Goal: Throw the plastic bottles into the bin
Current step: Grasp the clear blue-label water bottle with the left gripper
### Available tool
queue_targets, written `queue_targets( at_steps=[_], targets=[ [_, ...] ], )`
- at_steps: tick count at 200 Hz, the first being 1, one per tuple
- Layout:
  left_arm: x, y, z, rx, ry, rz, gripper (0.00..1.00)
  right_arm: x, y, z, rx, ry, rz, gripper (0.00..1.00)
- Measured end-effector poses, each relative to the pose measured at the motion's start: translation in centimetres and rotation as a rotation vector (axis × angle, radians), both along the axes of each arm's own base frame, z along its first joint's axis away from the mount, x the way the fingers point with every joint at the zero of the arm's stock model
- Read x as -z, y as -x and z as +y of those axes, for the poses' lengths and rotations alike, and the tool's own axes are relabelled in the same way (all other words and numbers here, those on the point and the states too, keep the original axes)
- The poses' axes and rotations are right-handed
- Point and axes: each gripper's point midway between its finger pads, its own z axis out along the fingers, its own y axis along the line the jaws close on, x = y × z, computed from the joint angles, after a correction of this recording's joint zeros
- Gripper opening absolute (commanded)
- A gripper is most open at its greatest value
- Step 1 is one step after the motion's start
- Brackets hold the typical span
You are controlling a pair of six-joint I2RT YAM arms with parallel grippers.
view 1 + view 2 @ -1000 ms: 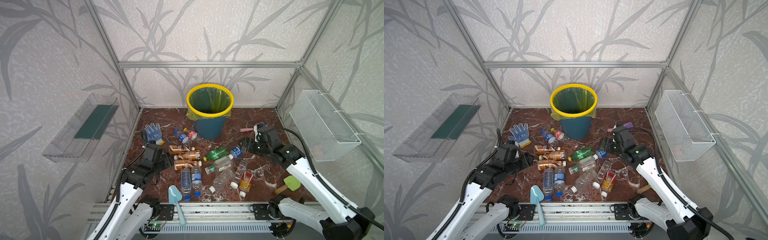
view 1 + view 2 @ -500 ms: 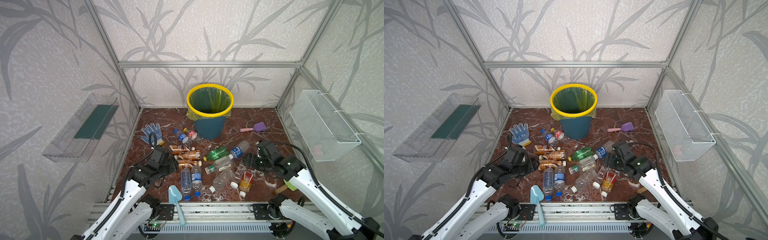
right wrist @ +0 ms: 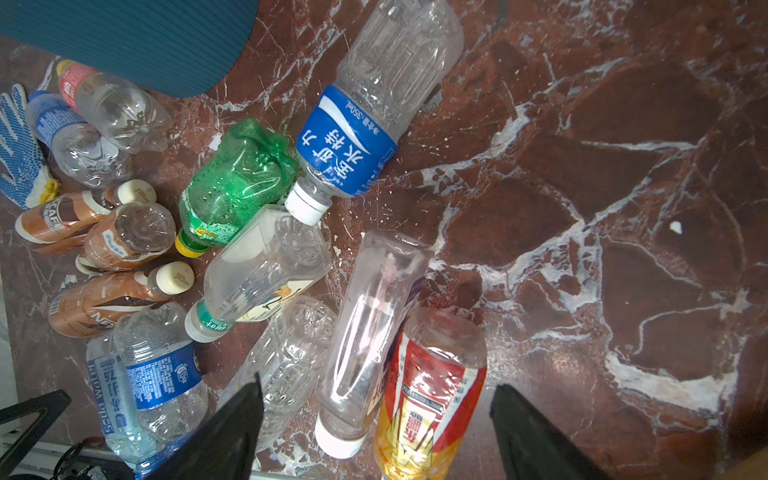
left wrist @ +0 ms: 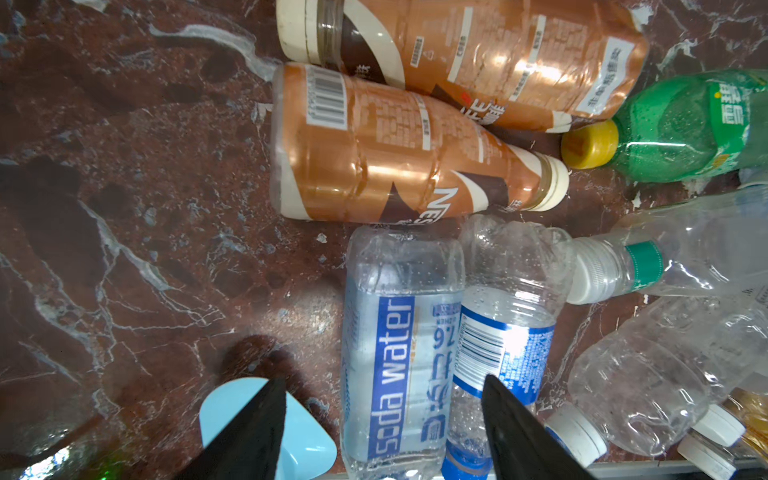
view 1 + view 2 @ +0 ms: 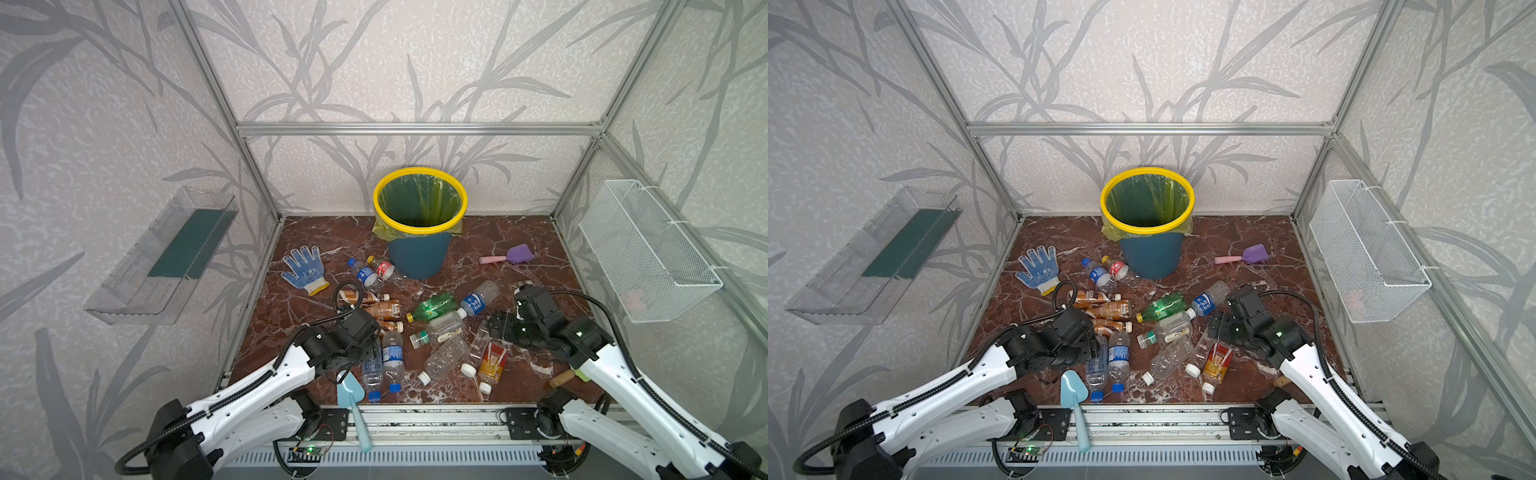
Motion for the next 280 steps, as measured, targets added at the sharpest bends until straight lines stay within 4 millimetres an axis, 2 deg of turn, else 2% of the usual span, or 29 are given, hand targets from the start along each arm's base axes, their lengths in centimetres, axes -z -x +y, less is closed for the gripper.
queue_targets(
  at_steps=[68,140,175,222,280],
  targets=[
    [2.6,0.0,-1.2,0.028,-0.068,0.068,0.75,0.4,0.1,-0.1,0.005,-0.002,-0.002,0.87],
    [3.9,0.2,-1.3,0.052,-0.104,0.112,0.74,0.4,0.0,0.0,0.007,-0.004,-0.003,0.86],
    [4.5,0.3,-1.6,0.072,-0.111,0.133,0.67,0.4,0.0,0.0,0.007,-0.005,-0.004,0.86],
    [4.3,0.5,-1.8,0.085,-0.097,0.134,0.51,0.5,-0.1,0.0,0.006,-0.004,-0.002,0.86],
    [2.3,0.9,-1.5,0.081,-0.048,0.090,0.50,0.9,-0.2,0.1,0.009,-0.006,-0.001,0.86]
  ],
)
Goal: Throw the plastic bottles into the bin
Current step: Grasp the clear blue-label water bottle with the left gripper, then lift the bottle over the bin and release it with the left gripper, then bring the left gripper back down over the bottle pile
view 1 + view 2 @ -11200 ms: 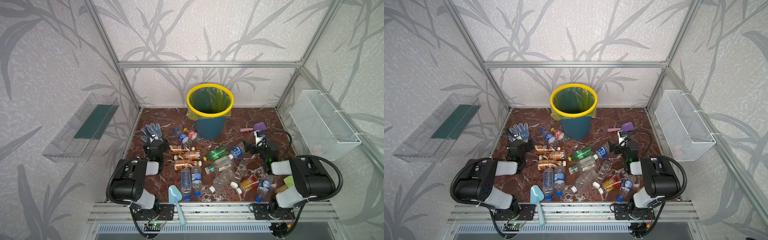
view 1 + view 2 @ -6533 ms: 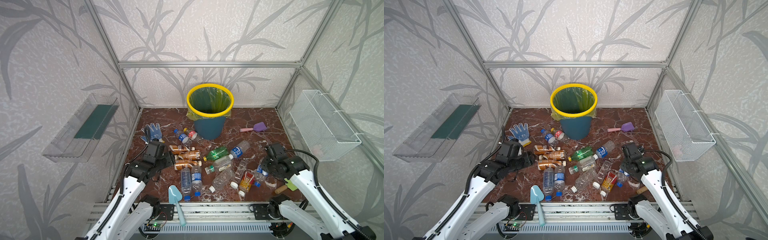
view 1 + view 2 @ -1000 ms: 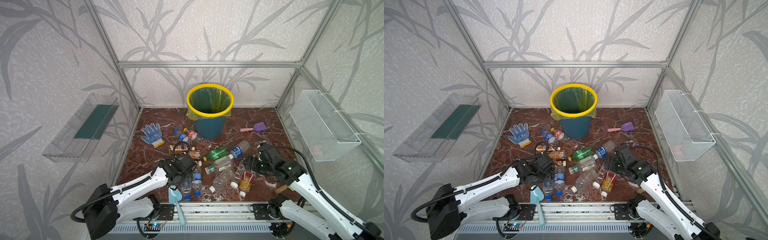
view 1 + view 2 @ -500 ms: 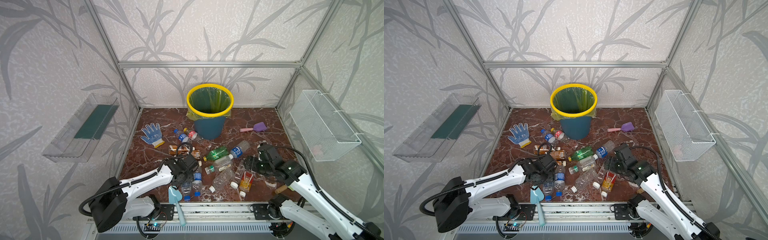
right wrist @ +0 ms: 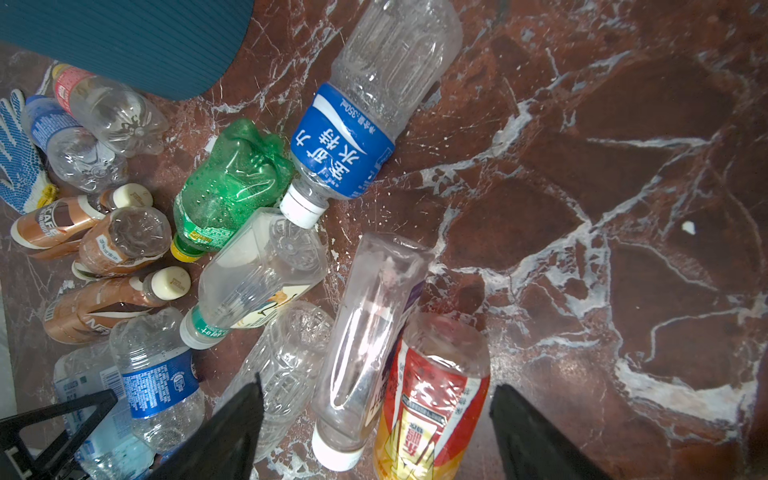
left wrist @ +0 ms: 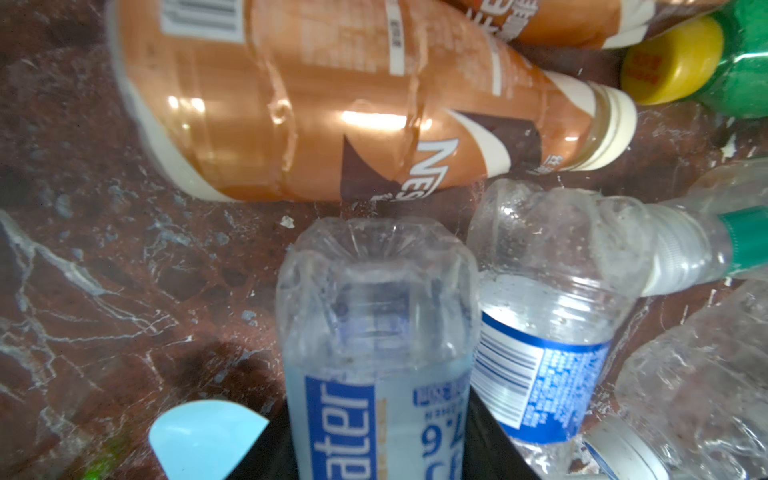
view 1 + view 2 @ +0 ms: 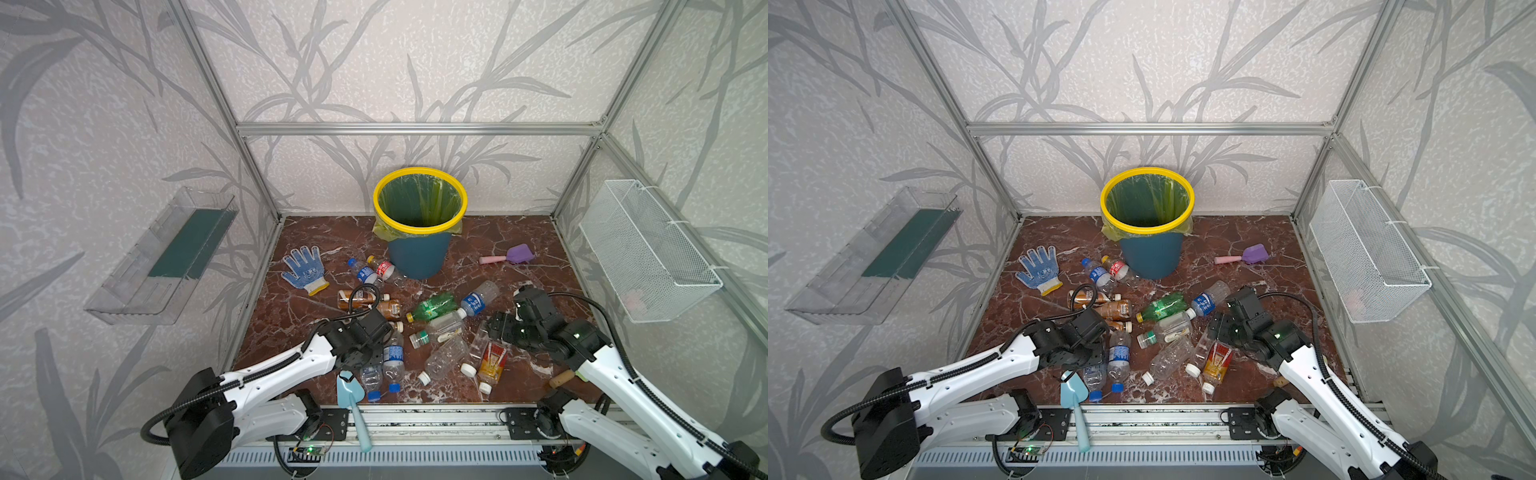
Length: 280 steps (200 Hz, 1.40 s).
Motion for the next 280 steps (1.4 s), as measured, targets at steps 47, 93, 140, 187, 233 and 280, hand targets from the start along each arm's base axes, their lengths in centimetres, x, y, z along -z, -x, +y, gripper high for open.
queue_targets(
  at_steps=[47,93,140,187,233,280],
  targets=[
    [-2.1,0.1,0.3,-0.003,0.022,-0.030,0.50,0.0,0.0,0.0,0.000,-0.001,-0.001,0.86],
    [-10.4,-4.5,-2.2,0.030,0.079,-0.202,0.51,0.0,0.1,-0.1,0.001,-0.005,-0.011,0.86],
    [-34.7,-20.2,-8.3,0.059,0.272,-0.689,0.78,-1.1,0.7,-0.8,0.012,-0.012,-0.058,0.86],
    [-42.3,-29.7,-5.3,-0.058,0.386,-0.919,0.99,-1.7,2.0,-2.1,0.035,0.005,-0.064,0.89],
    [-50.1,-16.8,-2.6,0.045,0.498,-1.119,0.97,-1.5,2.5,-3.0,0.052,0.035,-0.048,0.89],
    [-48.4,-8.9,2.7,0.012,0.498,-1.195,0.97,-1.0,2.6,-3.1,0.051,0.049,-0.022,0.88]
  ],
)
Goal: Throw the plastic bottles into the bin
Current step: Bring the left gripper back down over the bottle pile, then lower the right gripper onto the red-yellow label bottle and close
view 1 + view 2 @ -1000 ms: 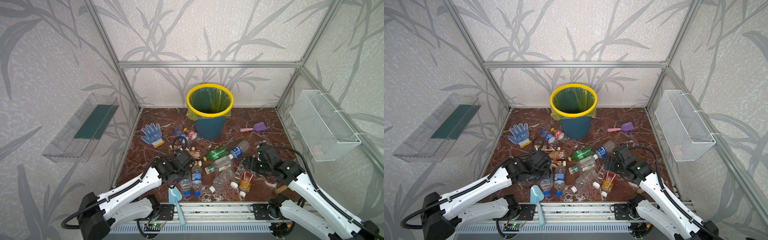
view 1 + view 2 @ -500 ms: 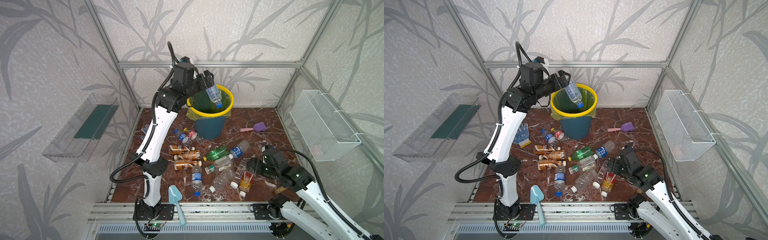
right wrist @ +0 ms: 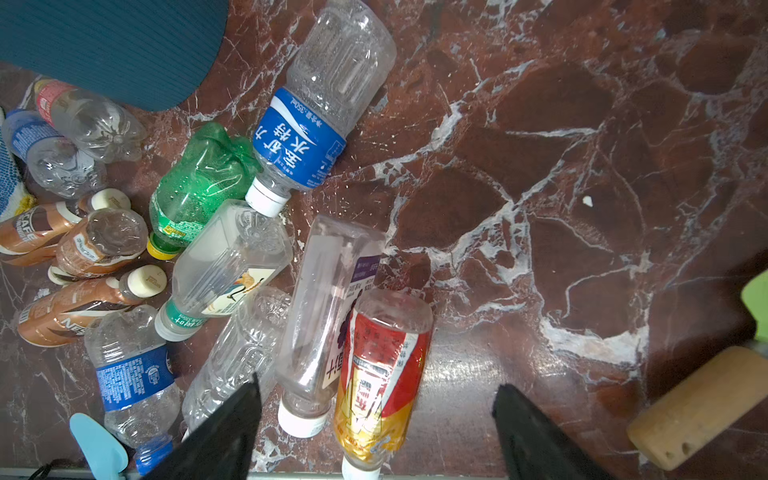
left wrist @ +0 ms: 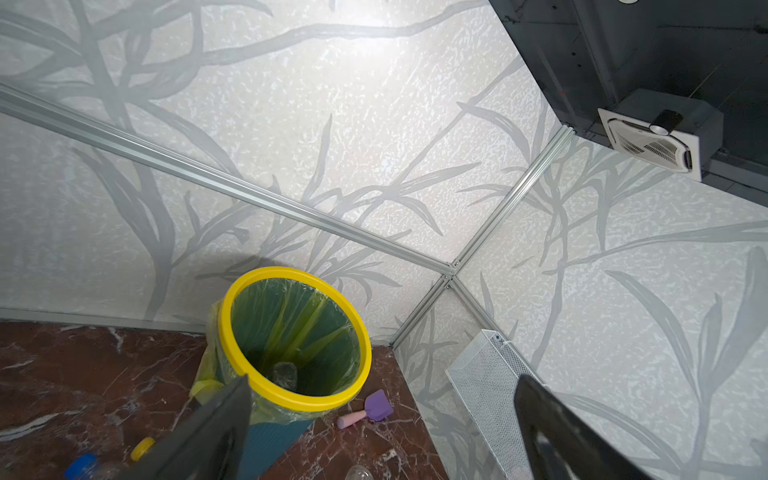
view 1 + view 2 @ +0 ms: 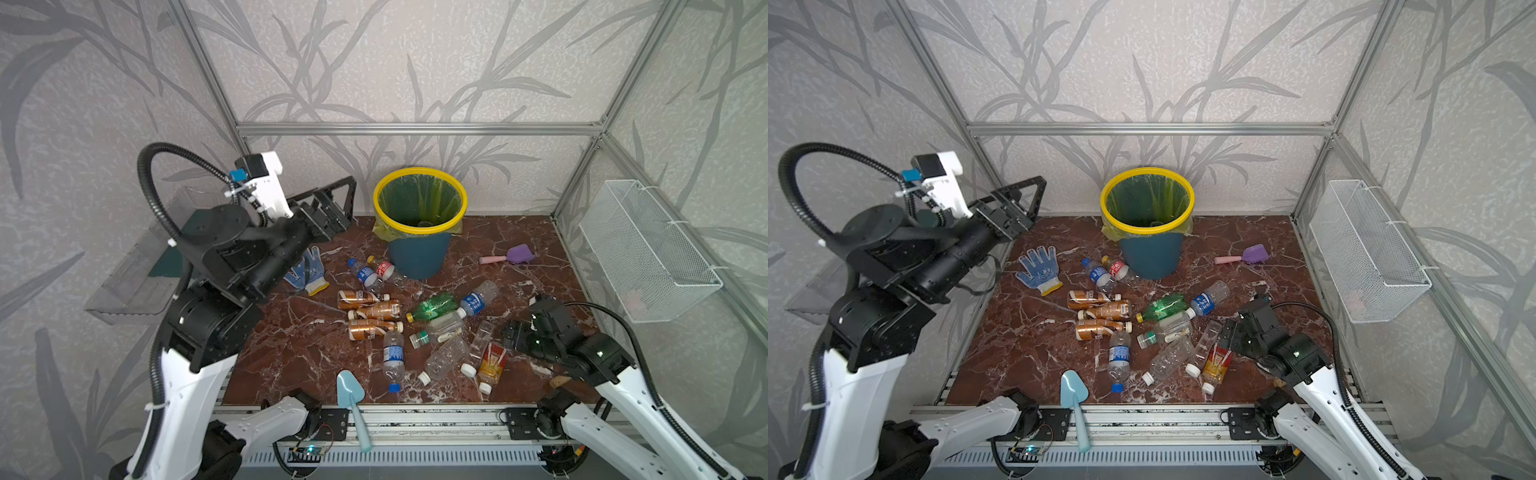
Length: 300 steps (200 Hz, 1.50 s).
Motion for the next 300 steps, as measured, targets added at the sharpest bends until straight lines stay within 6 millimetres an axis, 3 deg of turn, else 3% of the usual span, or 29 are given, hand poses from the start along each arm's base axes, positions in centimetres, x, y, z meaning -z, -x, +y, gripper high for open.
queue_targets(
  at_steps=[12,45,64,114,148,170,214,300],
  targets=[
    [3.2,-0.1,0.2,-0.012,-0.025,0.060,0.97,0.1,0.1,0.1,-0.003,-0.004,0.007,0.88],
    [14.7,-1.0,-0.2,-0.027,-0.118,0.314,0.96,0.7,0.8,0.4,-0.012,-0.025,0.042,0.89],
    [19.6,-0.5,0.0,-0.036,-0.144,0.425,0.96,1.7,1.4,0.6,-0.013,-0.039,0.078,0.89],
    [26.0,1.8,1.4,-0.059,-0.131,0.541,0.95,4.2,3.0,0.6,0.004,-0.071,0.154,0.88],
    [30.2,2.3,1.7,-0.076,-0.145,0.629,0.95,5.3,3.5,0.4,0.035,-0.083,0.175,0.79],
    [32.2,2.6,1.8,-0.084,-0.154,0.677,0.95,6.3,3.9,0.4,0.054,-0.089,0.205,0.78],
    [33.7,2.7,1.6,-0.081,-0.142,0.715,0.94,7.4,3.6,1.1,0.073,-0.124,0.229,0.78],
    [34.7,3.1,1.3,-0.066,-0.112,0.731,0.94,8.1,2.5,2.3,0.088,-0.169,0.231,0.77]
  ],
)
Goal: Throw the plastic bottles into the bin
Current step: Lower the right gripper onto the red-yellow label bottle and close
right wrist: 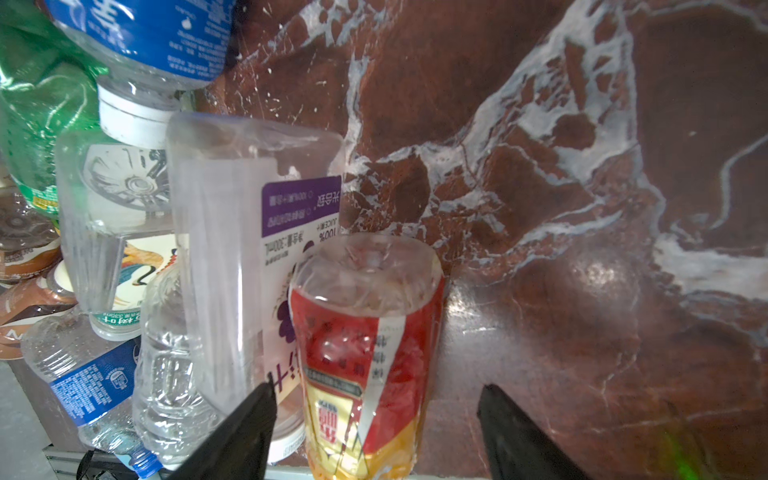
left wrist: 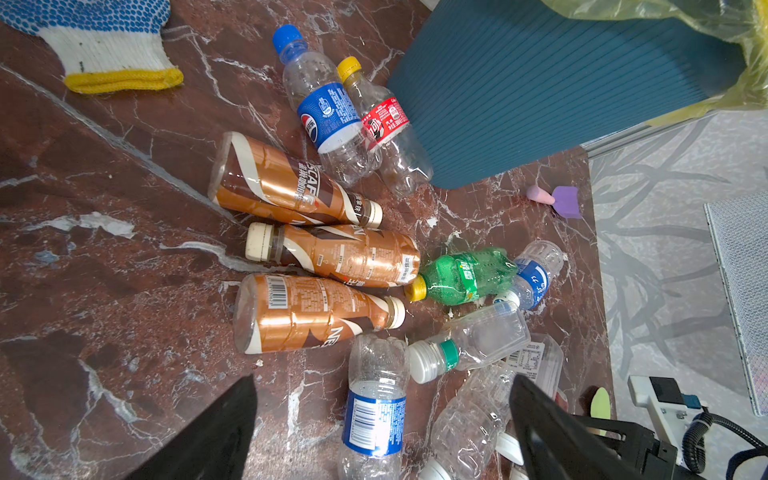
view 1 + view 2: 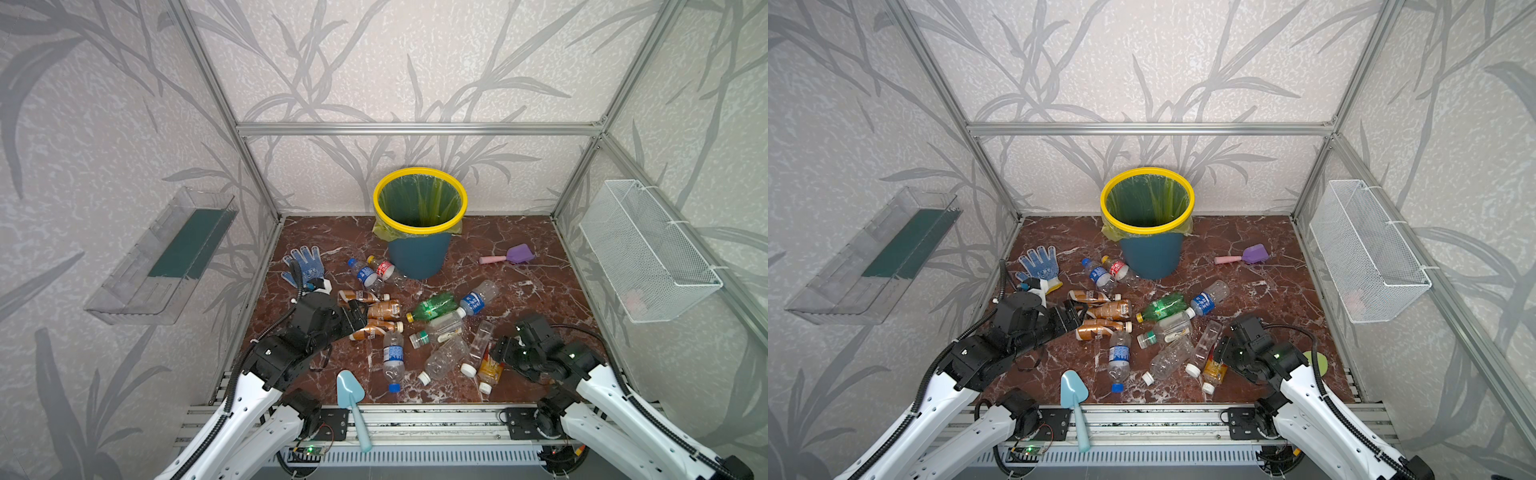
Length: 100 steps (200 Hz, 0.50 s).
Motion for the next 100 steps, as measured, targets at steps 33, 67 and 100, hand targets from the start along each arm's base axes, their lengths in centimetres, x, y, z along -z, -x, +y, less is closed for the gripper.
queue_targets(
  at_steps=[33,67,100],
  targets=[
    [0.3,0.1,-0.2,0.003,0.009,0.009,0.94,0.8,0.0,0.2,0.011,-0.012,0.013,0.78],
    [0.3,0.2,-0.2,0.002,0.017,0.010,0.94,1.8,0.2,0.2,0.015,-0.006,0.035,0.76],
    [0.3,0.2,-0.2,0.001,0.019,0.011,0.93,2.2,-0.2,0.4,0.025,-0.018,0.029,0.75]
  ],
)
